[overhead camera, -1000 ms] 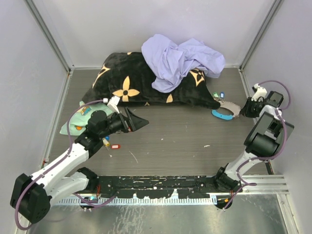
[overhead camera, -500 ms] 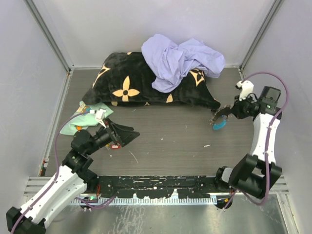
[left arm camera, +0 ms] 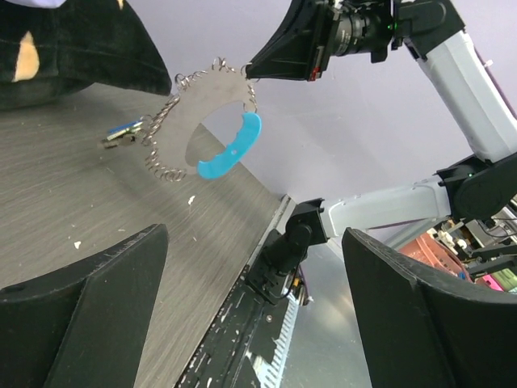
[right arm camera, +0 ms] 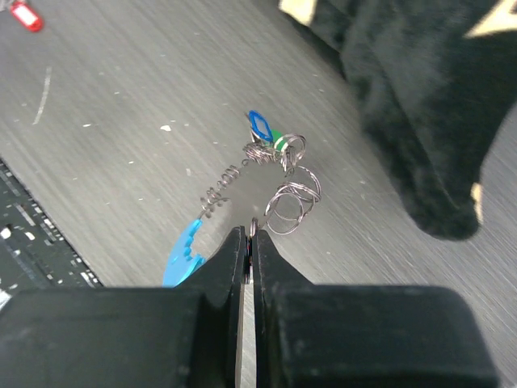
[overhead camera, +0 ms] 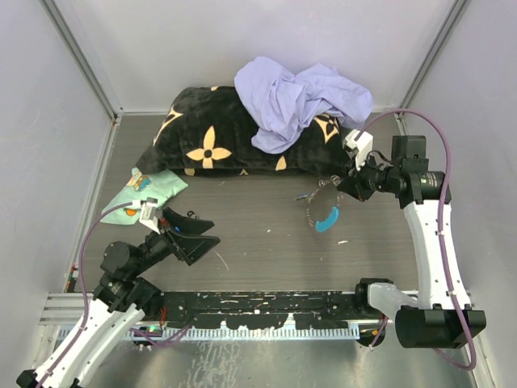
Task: Remove the keys from the keyring
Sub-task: Pick up the keyring from the corner of the board.
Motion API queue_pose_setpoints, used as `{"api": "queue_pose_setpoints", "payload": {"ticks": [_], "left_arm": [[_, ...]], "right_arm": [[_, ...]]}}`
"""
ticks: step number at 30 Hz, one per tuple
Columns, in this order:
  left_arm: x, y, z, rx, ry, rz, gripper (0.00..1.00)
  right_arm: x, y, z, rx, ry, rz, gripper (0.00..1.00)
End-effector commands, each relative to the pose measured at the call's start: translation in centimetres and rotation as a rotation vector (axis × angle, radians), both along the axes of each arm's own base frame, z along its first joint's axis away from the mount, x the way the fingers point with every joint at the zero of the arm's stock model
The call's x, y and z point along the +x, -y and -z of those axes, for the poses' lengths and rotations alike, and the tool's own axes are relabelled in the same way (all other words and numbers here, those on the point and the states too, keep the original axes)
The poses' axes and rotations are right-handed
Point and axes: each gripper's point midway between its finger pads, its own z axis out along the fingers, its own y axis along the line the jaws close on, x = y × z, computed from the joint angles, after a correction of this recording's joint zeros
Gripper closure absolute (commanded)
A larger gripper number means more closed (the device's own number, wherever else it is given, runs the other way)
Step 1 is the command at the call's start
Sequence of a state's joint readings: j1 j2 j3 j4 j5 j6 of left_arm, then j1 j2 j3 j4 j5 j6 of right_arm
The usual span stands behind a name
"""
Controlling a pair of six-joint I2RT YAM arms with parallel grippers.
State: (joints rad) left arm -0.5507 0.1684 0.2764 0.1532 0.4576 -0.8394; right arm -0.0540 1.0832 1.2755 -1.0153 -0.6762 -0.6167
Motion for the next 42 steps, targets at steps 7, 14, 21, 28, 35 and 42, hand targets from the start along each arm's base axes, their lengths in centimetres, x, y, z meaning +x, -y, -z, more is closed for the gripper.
{"api": "queue_pose_setpoints", "payload": {"ticks": [7,14,21,28,35,42], "left_arm": [[0.5,1.1,-0.1,0.021,0.061,0.042,0.1],[1.9,1.9,0.5,0.023,0.053,0.024,0.1],[2.4,4.6,1.3,0.07,0.114,0.047,0.1],[2.2,8.0,2.9,0.203,0.401,0.065,0.02],[3.8,10.1,3.9,0.243,0.404,0.109,0.02],[5.6,11.1,3.5,0.157,0.28,0.318,0.02]], "right_arm": [[-3.0,-6.1,-3.1,0.124,0.083,-0.333,0.99],[-3.4,-9.3,-2.0,0.112,0.071,-0.518,0.99],[-3.7,-11.7,-1.7,0.085,0.074,-0.673,0.99],[-4.2,-12.9,-2.0,0.096,0.092,-0.779,0.99],[-5.3,-13.3,-1.7,0.06,0.112,-0.825,0.99],[-5.7,-13.0,-1.3,0.031,0.119,-0.832,0.99]]}}
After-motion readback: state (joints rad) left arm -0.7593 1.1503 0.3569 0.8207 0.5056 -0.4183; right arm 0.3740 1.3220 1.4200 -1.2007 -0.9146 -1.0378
